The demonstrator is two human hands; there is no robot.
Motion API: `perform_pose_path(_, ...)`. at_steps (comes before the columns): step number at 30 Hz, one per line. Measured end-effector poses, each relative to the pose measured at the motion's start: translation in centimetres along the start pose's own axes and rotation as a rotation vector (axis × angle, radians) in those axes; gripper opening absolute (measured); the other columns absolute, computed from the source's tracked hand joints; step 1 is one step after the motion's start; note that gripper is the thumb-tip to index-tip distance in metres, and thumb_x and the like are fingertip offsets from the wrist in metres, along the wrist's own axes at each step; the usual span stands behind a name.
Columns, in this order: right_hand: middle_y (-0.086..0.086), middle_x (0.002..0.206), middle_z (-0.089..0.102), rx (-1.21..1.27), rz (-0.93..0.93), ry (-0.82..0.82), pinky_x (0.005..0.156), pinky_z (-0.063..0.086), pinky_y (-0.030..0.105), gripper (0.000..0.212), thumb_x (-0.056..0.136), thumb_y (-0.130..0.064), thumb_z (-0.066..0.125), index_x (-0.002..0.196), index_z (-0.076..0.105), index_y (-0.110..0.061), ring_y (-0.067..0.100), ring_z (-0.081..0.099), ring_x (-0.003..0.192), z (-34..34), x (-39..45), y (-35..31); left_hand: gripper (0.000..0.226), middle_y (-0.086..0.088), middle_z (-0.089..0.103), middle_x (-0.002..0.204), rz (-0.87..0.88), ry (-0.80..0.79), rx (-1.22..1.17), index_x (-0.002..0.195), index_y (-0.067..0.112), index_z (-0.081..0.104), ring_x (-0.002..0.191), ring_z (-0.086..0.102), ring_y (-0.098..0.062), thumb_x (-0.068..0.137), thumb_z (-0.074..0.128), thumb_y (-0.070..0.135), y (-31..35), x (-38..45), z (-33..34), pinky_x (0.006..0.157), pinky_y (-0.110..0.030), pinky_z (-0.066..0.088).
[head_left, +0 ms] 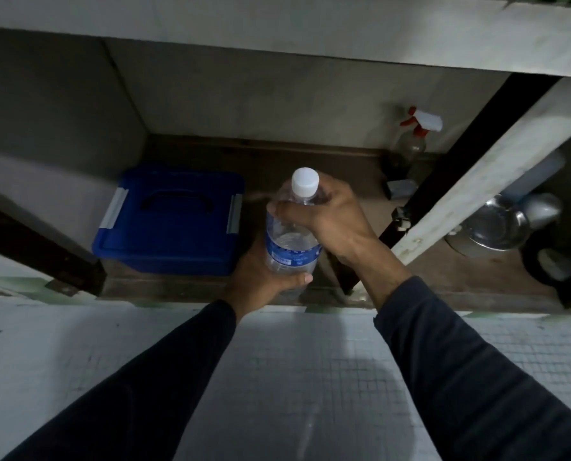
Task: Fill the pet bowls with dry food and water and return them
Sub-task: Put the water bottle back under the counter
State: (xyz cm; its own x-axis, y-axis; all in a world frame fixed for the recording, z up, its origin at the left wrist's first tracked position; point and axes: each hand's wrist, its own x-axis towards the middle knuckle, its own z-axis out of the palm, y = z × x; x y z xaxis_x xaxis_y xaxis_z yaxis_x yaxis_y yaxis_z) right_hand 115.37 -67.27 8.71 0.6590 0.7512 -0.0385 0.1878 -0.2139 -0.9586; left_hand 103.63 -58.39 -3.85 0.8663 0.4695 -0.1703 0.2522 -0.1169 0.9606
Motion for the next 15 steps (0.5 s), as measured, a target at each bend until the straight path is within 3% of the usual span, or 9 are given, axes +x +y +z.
perform_pose_path(5,-0.002,0.092,0.077,-0.006,0.040,0.018,0.083,0.061,0.048,0.046,0.058,-0.050,0.081,0.090,0.073,-0.019,0.015,0.074,0.085,-0.2,2.1,1.2,0.098,0.012,0.058,0.144,0.030,-0.022,-0.038,0.150,0.036,0.041,0.134,0.056,-0.010,0.069,0.095,0.026,-1.0,2.5,-0.1,0.115,-0.050,0.044)
perform_pose_path(9,-0.004,0.090,0.077,0.018,0.066,0.029,0.084,0.061,0.046,0.028,0.068,-0.037,0.085,0.089,0.075,-0.021,0.013,0.074,0.083,-0.3,3.3,2.2,0.097,0.013,0.059,0.143,0.026,-0.005,-0.049,0.150,0.037,0.040,0.132,0.057,-0.008,0.069,0.094,0.031,-1.7,4.0,0.1,0.114,-0.049,0.045)
perform_pose_path(15,-0.007,0.090,0.077,0.011,0.112,0.078,0.082,0.062,0.042,0.033,0.064,-0.042,0.089,0.089,0.073,-0.027,0.009,0.074,0.081,0.2,5.4,3.1,0.085,0.013,0.064,0.136,0.008,0.073,-0.095,0.143,0.035,0.048,0.124,0.061,-0.003,0.072,0.092,0.017,-2.5,5.7,0.4,0.112,-0.041,0.047)
